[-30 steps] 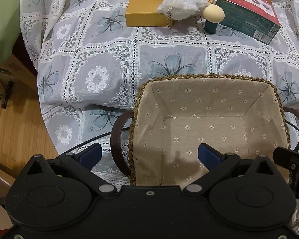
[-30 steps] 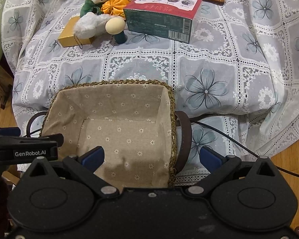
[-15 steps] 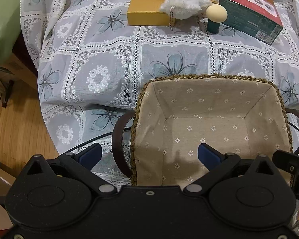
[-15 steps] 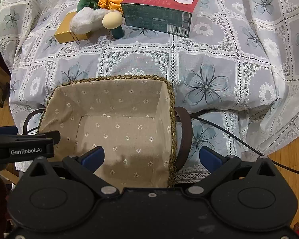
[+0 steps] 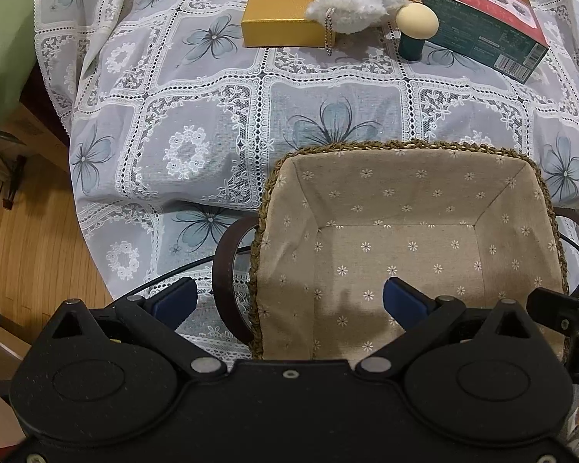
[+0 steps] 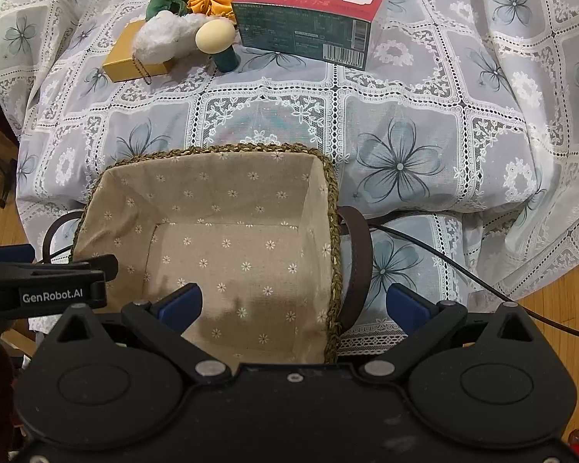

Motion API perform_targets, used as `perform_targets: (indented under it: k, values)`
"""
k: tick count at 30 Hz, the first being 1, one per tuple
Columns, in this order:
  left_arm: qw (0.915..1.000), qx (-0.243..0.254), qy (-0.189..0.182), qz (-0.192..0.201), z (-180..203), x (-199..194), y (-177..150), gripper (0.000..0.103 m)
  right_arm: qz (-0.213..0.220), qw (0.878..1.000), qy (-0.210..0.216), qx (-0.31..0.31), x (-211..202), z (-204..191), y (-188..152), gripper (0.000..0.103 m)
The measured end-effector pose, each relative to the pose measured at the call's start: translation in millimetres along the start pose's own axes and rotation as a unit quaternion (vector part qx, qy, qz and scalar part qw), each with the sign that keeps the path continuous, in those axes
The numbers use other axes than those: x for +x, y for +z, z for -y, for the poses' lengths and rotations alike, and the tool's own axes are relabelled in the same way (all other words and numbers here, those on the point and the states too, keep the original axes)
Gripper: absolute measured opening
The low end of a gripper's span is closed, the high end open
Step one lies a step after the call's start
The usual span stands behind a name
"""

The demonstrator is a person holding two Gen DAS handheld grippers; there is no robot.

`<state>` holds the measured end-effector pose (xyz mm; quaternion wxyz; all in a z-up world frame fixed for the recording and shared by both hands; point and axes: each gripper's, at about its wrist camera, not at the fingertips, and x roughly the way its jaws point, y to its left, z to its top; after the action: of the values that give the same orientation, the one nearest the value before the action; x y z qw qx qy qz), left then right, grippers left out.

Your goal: Organize soft objects

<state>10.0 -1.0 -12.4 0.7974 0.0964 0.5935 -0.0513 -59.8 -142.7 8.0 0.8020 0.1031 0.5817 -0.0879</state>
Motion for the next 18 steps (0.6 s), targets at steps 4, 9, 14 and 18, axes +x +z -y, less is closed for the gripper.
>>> perform_targets:
  k: [4, 9, 14, 18]
  values:
    - [1.0, -0.001, 0.0, 0.0, 0, 0, 0, 0.099, 0.0, 1.0, 0.0, 0.0, 0, -1, 1, 0.102]
    - [1.0, -0.001, 0.0, 0.001, 0, 0, 1, 0.099, 0.0, 1.0, 0.001, -0.001, 0, -1, 3, 0.102]
    - [0.9999, -0.006, 0.001, 0.01, -4, -1, 6, 0.099, 0.006, 1.0, 0.004, -0.002, -1, -1, 8, 0.102]
    - [0.9996, -0.011, 0.0, 0.026, -8, -3, 15, 0.099, 0.023, 1.0, 0.009, -0.001, -5, 1, 16, 0.102]
